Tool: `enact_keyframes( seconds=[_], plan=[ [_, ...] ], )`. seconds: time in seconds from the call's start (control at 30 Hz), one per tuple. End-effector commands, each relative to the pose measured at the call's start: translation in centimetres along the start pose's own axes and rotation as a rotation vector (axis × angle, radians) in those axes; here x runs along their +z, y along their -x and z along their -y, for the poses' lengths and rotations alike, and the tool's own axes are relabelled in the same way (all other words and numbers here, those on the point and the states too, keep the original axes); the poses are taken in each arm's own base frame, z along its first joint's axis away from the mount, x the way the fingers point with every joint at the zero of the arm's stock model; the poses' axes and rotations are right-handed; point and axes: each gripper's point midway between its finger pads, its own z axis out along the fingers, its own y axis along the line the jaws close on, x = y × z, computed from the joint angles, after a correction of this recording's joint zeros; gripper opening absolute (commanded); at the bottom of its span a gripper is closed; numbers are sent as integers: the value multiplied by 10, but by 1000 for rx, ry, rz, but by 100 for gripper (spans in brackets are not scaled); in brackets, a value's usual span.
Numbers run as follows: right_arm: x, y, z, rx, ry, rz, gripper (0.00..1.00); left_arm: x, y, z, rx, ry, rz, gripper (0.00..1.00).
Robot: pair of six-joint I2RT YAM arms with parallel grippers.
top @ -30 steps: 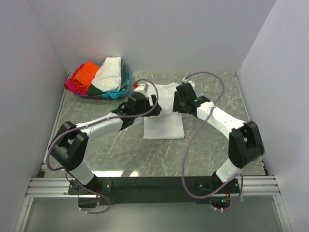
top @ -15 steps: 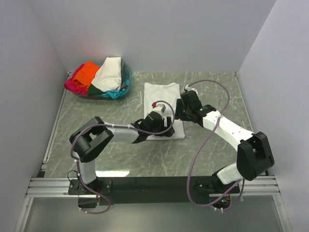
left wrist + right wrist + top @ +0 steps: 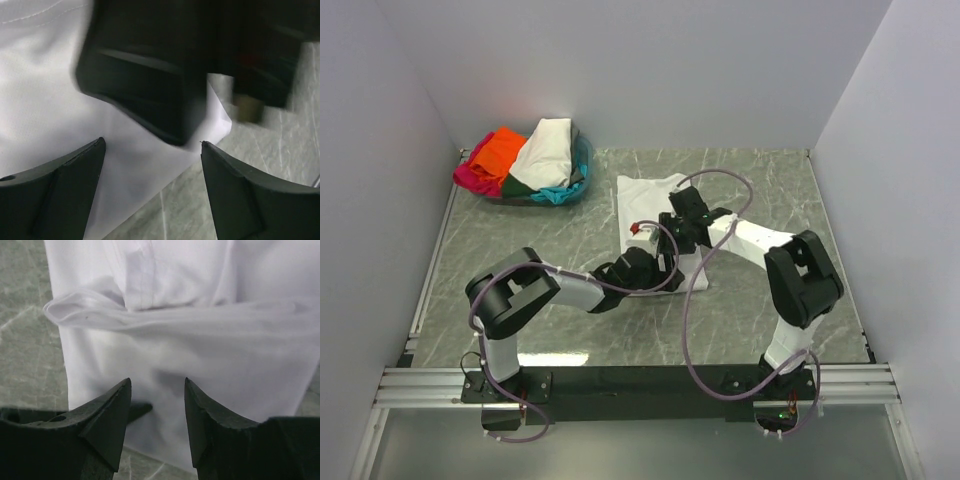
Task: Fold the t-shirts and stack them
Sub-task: Fold the tshirt
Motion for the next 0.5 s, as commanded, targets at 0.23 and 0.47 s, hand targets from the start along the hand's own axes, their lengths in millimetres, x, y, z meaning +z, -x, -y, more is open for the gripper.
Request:
enact_keyframes(
  seconds=[0.23,0.47],
  plan=[
    [18,49,-12,-24,-49,73,54,-40,-99,-47,-23,138,-230,84],
    [-13,54,-33,-23,72,120,54,-64,-119,-47,-18,159,-264,84]
  ],
)
